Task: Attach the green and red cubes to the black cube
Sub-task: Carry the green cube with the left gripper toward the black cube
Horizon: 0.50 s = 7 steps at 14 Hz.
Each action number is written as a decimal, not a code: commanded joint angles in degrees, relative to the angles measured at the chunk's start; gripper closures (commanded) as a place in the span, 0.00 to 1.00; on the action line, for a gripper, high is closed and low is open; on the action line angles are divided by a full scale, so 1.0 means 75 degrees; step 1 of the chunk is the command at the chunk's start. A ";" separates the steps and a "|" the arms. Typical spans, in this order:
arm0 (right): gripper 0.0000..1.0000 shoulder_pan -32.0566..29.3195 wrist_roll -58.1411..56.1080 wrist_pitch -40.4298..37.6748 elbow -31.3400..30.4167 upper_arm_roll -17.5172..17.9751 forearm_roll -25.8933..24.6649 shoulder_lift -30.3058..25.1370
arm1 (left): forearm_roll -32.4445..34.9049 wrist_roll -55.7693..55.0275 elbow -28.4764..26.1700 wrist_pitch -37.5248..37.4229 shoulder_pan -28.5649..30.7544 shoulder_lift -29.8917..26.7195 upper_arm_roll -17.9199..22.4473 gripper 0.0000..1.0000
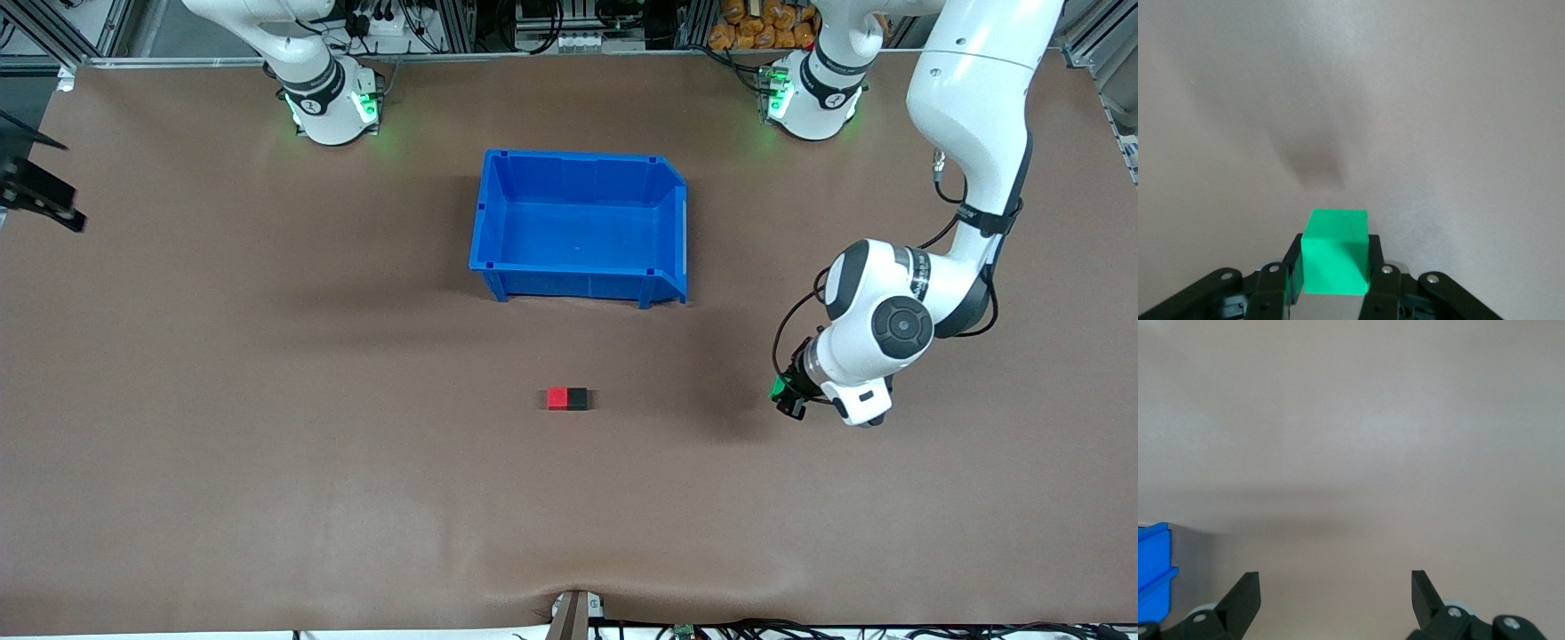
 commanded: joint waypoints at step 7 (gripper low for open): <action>0.00 0.0071 -0.0078 -0.1139 0.1026 -0.0123 0.0518 0.0348 | -0.0100 -0.1544 0.1381 -0.0541 -0.0707 0.0776 0.0011 1.00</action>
